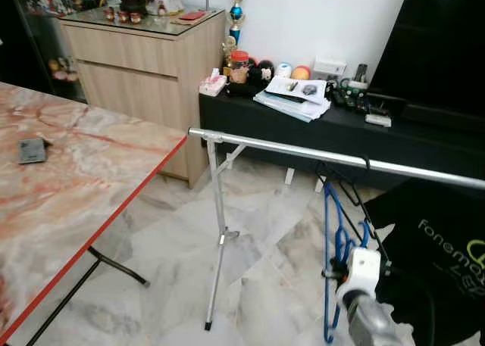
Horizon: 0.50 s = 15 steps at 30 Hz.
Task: Hang hanger
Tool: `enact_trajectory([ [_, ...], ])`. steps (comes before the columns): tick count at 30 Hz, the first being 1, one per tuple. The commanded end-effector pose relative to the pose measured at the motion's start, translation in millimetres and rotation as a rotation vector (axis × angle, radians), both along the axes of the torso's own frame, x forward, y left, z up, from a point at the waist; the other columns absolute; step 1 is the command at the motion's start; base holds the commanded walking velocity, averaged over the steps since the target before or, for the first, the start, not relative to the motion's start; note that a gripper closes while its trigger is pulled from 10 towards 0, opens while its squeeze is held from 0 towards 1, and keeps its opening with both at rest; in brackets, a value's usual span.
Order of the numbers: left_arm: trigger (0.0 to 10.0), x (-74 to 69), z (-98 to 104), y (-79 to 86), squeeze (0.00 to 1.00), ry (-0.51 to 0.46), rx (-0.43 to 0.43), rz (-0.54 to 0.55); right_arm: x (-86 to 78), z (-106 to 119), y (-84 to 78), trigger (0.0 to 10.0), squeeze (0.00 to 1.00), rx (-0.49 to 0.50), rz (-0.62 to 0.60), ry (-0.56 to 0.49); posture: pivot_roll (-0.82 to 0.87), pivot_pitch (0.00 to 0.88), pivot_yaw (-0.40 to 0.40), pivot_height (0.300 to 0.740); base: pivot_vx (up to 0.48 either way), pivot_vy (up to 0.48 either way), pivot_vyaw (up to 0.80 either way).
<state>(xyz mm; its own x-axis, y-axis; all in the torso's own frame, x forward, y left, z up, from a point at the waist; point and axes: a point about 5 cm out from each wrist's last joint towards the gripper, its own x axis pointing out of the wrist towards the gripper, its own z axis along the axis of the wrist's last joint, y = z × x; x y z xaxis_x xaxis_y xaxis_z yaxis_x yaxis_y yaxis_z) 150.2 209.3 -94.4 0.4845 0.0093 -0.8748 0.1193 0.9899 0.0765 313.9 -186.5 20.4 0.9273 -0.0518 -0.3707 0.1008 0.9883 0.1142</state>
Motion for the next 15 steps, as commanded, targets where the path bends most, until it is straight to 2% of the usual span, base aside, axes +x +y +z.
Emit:
enact_trajectory([
  [1, 10.0, -6.1, -3, -1.7, 0.00, 0.027, 0.016, -0.026, 2.2, 1, 7.2, 10.0, 0.00, 0.001, 0.007, 0.009, -0.02, 0.038, -0.043, 0.740, 0.000, 0.000, 0.00],
  [9, 10.0, -7.0, -4, -3.9, 0.00, 0.028, 0.007, -0.012, 22.3, 23, 1.3, 10.0, 0.00, -0.001, -0.038, -0.029, -0.01, 0.051, -0.044, 0.740, 0.000, 0.000, 0.00],
  [15, 10.0, -6.3, -3, -1.8, 0.00, 0.023, 0.008, -0.001, 24.0, 25, 7.0, 10.0, 0.00, -0.005, -0.028, -0.030, -0.01, 0.057, -0.046, 0.740, 0.000, 0.000, 0.00],
])
